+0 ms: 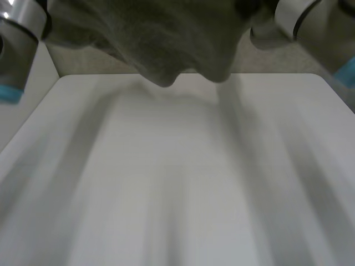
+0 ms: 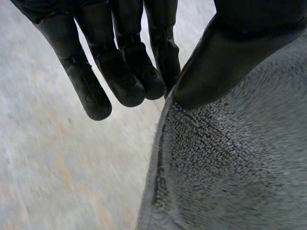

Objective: Fold the towel.

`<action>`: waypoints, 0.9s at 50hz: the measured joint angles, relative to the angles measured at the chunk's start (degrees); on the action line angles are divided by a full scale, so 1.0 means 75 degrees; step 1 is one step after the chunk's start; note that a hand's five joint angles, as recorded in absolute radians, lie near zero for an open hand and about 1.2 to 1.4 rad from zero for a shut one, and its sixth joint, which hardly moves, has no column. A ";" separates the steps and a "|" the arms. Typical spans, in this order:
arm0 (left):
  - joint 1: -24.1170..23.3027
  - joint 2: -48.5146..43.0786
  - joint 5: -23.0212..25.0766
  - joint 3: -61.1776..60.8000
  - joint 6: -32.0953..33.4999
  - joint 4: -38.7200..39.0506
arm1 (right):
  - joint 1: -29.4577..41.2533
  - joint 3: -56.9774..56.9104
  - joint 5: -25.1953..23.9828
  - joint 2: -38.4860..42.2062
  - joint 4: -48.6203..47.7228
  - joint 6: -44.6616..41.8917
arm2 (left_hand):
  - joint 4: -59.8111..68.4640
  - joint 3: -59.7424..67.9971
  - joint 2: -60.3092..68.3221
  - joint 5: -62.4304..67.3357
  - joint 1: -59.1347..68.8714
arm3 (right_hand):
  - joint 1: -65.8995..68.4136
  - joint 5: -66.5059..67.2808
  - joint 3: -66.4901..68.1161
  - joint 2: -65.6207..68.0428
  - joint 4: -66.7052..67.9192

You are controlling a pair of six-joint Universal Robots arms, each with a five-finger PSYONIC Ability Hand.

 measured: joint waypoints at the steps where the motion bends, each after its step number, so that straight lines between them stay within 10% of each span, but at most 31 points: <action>1: 0.0007 0.0040 0.0013 -0.0177 0.0001 0.0022 | -0.0003 0.0165 -0.0072 -0.0031 0.0107 -0.0040 | 0.0000 0.0000 0.0000 0.0000 0.0000 | 0.0000 -0.0001 0.0000 0.0000 0.0000; 9: 0.0295 0.0277 0.0619 -0.3180 0.0197 0.0491 | -0.0101 0.3566 -0.0872 -0.0782 0.1072 -0.1069 | 0.0000 0.0001 0.0001 0.0002 0.0001 | 0.0000 -0.0001 -0.0001 -0.0001 -0.0001; 19: 0.0552 -0.0285 0.1751 -0.5918 0.1402 0.1392 | -0.0178 0.7564 -0.0353 -0.1422 -0.0320 -0.2047 | -0.0182 -0.0104 -0.0129 -0.0009 0.0000 | 0.0016 0.0033 0.0019 0.0023 0.0158; 25: 0.0513 -0.0703 0.1748 -0.5997 0.1859 0.1391 | -0.0188 0.8532 -0.0101 -0.1734 -0.0738 -0.2101 | -0.4888 -0.4707 -0.4785 -0.4450 -0.4149 | 0.0016 0.0035 0.0019 0.0023 0.0172; 45: 0.0345 -0.1690 0.0897 -0.5489 0.1775 0.1361 | -0.0063 0.9036 -0.0171 -0.2000 -0.1081 -0.1988 | -0.5618 -0.5496 -0.5568 -0.5332 -0.4972 | 0.0016 0.0035 0.0019 0.0023 0.0171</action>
